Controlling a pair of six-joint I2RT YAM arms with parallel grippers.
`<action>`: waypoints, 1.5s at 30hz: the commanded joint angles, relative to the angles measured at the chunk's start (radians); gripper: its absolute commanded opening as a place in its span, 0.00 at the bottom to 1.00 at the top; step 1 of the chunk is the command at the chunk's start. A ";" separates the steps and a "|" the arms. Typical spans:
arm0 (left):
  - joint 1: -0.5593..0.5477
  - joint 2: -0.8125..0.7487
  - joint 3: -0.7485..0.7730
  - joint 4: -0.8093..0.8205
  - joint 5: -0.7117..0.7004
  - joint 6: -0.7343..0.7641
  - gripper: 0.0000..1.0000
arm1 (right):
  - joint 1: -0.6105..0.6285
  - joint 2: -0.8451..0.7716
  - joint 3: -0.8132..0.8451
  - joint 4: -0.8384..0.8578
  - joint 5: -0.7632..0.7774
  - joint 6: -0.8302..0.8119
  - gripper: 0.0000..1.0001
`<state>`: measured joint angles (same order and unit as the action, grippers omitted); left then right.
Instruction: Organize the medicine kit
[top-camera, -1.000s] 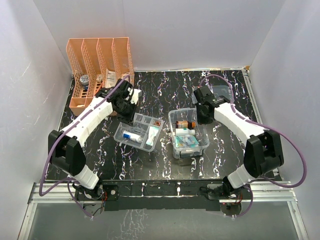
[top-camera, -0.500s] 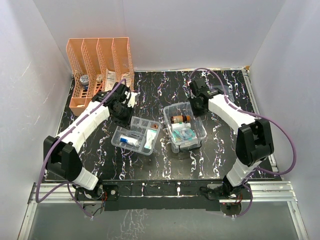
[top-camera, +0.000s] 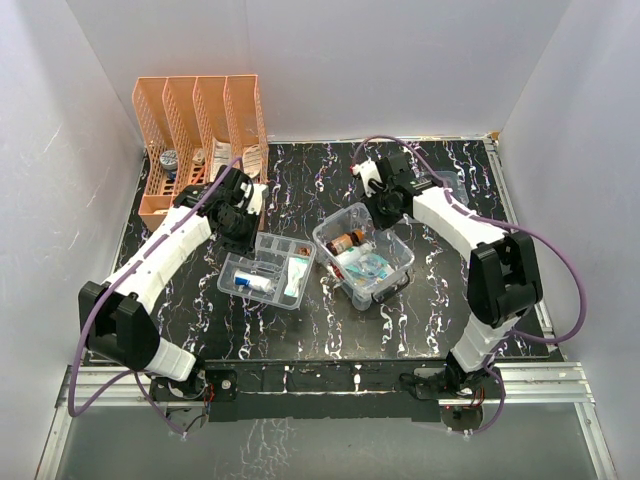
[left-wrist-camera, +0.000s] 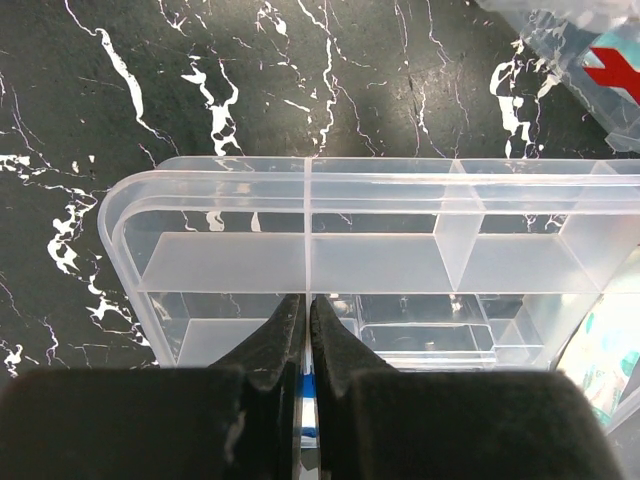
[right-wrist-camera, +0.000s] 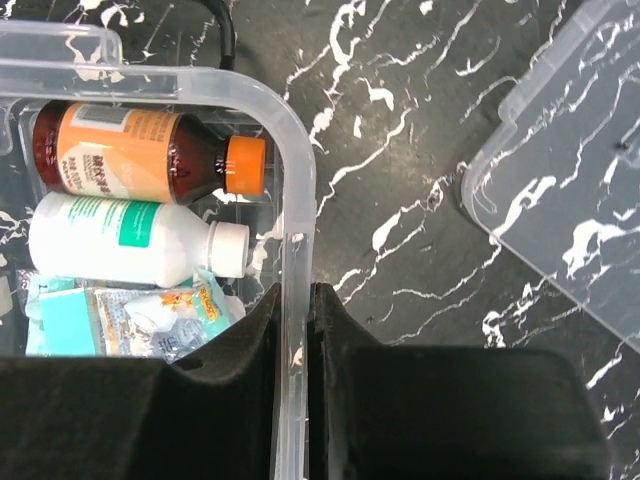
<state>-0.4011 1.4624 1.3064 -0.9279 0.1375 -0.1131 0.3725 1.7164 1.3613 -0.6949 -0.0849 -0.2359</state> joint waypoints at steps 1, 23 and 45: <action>0.010 -0.052 -0.003 -0.030 0.004 0.000 0.00 | 0.003 0.049 0.069 0.086 -0.104 -0.203 0.00; 0.029 -0.071 0.018 -0.059 0.000 0.017 0.00 | 0.189 0.228 0.256 -0.102 -0.348 -0.583 0.00; 0.046 -0.073 0.072 -0.100 -0.013 0.026 0.00 | 0.238 0.165 0.216 -0.063 -0.386 -0.553 0.38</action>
<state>-0.3618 1.4120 1.3270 -1.0000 0.1165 -0.0959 0.5938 1.9202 1.5974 -0.7826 -0.4423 -0.7841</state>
